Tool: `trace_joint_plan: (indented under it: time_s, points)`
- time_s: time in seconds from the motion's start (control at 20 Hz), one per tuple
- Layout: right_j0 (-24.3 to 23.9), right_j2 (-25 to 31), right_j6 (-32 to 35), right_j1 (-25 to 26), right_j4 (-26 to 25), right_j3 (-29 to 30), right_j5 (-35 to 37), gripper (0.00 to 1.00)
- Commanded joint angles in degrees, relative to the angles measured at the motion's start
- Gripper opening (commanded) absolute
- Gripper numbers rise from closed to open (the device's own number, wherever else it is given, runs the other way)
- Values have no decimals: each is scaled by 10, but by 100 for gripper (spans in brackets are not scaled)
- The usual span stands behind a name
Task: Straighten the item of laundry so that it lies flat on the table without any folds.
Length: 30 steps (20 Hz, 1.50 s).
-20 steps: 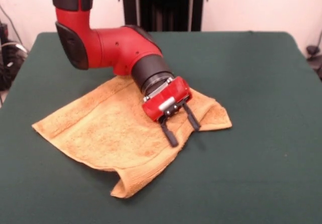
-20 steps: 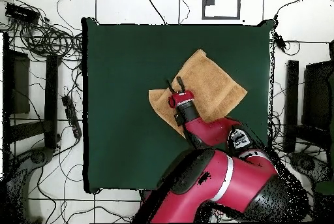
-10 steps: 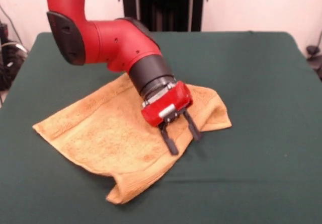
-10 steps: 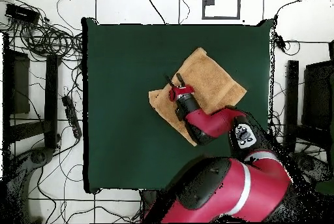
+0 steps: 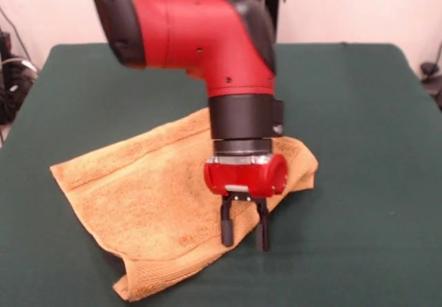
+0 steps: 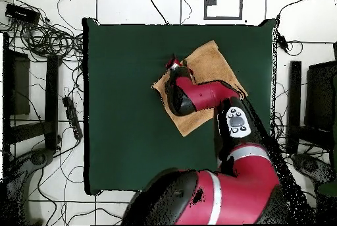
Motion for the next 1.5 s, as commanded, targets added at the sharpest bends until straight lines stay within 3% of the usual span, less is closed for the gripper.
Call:
trace_joint_plan:
  time_s: [0.05,0.25,0.6,1.1,1.5]
  points:
    - [33,-13,-86,60,80,-34,407,100]
    - [49,-15,-70,45,98,-33,473,100]
    - [38,12,-86,67,98,-78,511,100]
    - [43,8,-83,152,72,-180,495,100]
    - [80,-14,-43,159,75,-254,602,100]
